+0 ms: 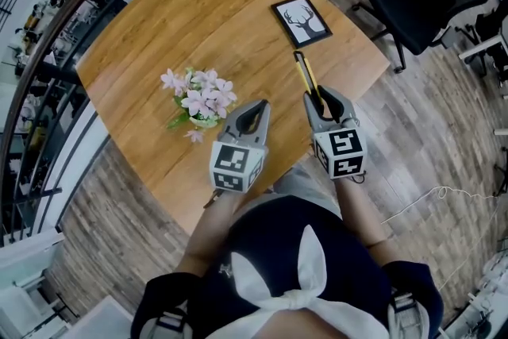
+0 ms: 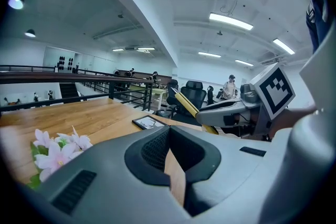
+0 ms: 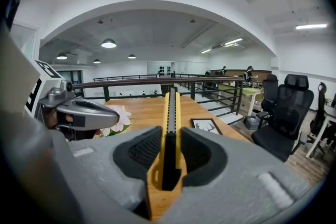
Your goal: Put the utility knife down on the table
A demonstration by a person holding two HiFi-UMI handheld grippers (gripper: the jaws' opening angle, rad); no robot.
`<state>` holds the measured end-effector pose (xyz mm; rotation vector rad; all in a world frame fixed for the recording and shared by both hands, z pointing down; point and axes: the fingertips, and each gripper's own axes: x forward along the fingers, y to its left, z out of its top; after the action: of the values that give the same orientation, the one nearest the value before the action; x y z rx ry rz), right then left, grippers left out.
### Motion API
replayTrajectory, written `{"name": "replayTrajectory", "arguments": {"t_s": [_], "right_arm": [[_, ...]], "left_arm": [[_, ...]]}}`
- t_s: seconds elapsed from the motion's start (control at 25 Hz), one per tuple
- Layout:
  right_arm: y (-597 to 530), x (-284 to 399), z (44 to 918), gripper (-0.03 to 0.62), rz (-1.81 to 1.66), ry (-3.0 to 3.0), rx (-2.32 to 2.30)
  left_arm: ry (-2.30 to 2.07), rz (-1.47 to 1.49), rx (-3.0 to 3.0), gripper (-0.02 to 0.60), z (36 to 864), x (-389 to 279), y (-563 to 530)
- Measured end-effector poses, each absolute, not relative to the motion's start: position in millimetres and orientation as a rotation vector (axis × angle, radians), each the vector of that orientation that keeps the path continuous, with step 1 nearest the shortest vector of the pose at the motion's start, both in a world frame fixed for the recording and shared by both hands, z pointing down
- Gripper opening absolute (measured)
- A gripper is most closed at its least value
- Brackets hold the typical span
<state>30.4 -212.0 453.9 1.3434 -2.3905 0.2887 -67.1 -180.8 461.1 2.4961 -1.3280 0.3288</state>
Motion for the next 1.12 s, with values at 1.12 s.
{"name": "replayTrajectory", "arguments": {"t_s": [1.12], "right_arm": [[-207, 41, 504, 0.112, 0.388, -2.305, 1.292]], "left_arm": [[-1.319, 0.384, 2.487, 0.015, 473, -61, -178]]}}
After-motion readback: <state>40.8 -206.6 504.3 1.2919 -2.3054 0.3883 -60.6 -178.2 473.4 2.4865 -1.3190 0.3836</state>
